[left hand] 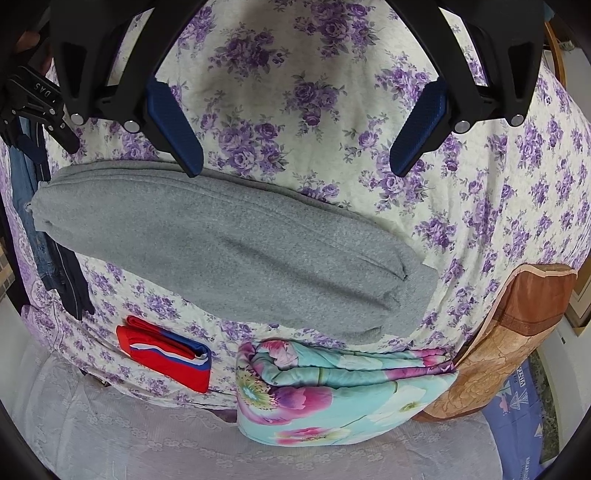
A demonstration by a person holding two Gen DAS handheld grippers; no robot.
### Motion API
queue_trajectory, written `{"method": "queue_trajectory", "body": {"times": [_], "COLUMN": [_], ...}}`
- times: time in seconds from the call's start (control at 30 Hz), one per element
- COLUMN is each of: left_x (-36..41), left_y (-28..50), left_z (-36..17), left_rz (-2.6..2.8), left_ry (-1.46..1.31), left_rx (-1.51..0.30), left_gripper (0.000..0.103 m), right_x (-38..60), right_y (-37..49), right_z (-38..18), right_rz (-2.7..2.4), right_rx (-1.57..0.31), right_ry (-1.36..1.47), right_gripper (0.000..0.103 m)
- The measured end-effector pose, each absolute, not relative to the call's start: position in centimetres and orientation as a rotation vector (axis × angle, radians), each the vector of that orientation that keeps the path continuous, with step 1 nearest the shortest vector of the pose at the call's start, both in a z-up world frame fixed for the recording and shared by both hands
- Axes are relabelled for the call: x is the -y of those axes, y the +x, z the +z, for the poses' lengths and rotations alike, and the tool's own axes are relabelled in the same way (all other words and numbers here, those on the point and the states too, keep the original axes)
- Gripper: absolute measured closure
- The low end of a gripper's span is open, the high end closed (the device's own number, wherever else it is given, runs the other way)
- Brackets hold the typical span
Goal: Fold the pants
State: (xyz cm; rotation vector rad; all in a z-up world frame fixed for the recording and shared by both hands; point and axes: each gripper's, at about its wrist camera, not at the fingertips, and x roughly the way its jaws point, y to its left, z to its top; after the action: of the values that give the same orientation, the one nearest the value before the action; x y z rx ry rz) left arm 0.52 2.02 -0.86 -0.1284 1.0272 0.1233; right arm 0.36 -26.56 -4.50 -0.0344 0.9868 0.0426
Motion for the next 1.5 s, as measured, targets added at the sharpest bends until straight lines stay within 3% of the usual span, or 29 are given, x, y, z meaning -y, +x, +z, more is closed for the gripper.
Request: {"method": "queue_trajectory", "body": {"times": [0.77,1.07,1.27,1.5], "left_x": [-2.1,-8.6,-12.5,-11.9], "left_y": [1.1,4.3,6.7,10.9], "left_z": [-1.2,-3.5,-6.6,-7.6], "left_rz": [0.104,0.134,0.096,0.050], "left_ry": [-0.103,0.011,-0.095,-0.107], "left_rx": [-1.025,-1.036,-1.136,-1.154], "left_gripper": [0.005,0.005,0.005,0.004], "right_x": [26.4,28.4,30.8,31.5], "right_y": [0.6,1.1,1.2,1.2], "right_z": [-4.6,-5.4,-6.6,-7.4], "right_rz": [0.050,-0.017,-0.076,-0.090], "right_rx": [-0.992,-0.971,-1.006,-1.034], "right_ry": [-0.033,-0.049,0.009,0.007], "right_gripper": [0.003,0.003,0.003,0.003]}}
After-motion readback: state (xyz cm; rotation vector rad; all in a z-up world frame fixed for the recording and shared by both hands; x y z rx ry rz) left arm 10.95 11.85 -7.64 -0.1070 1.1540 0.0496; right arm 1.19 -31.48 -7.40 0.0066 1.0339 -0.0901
